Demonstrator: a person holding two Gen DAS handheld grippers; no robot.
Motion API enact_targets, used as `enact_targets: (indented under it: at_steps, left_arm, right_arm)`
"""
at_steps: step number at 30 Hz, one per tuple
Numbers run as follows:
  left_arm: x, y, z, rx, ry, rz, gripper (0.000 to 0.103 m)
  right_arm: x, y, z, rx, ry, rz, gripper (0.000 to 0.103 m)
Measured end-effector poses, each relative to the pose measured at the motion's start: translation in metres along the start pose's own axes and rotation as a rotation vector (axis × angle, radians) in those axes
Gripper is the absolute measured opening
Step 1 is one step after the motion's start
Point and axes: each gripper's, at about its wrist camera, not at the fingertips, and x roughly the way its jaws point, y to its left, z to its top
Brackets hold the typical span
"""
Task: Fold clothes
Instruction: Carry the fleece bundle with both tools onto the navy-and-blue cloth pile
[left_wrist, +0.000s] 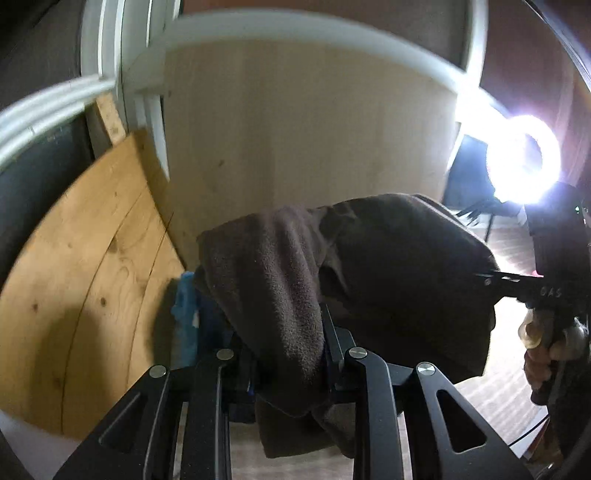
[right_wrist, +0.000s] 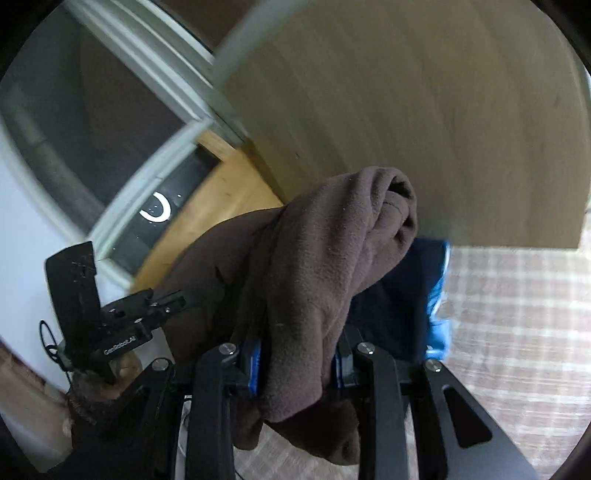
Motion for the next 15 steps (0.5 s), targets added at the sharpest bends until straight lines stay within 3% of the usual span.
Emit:
enact_targets:
  at_steps: [6, 8, 9, 10, 12, 13, 15]
  left_arm:
    - [0.094, 0.045, -0.012, -0.029, 0.14, 0.001, 0.024]
    - [0.125, 0.061, -0.016, -0.039, 0.186, 0.002, 0.034]
    - [0.132, 0.065, -0.022, -0.051, 0.204, -0.007, 0.036]
    - [0.129, 0.067, -0.025, -0.061, 0.197, -0.015, 0.038]
    - [0.122, 0.072, -0.032, -0.082, 0.182, -0.029, 0.043]
    - [0.109, 0.071, -0.032, -0.072, 0.163, -0.006, 0.047]
    - [0.084, 0.069, -0.034, -0.052, 0.125, 0.041, 0.047]
  right_arm:
    - [0.073, -0.049, -0.031, 0.042, 0.077, -0.157, 0.027]
    - [0.086, -0.069, -0.044, 0.083, 0.122, -0.156, 0.031]
    - [0.082, -0.074, -0.047, 0.104, 0.124, -0.128, 0.038]
    - [0.076, -0.076, -0.047, 0.115, 0.136, -0.117, 0.045]
    - [0.062, -0.073, -0.045, 0.106, 0.168, -0.125, 0.047]
    - [0.049, -0.068, -0.043, 0.077, 0.155, -0.129, 0.047]
    - [0.024, -0.054, -0.037, 0.006, 0.091, -0.137, 0.047]
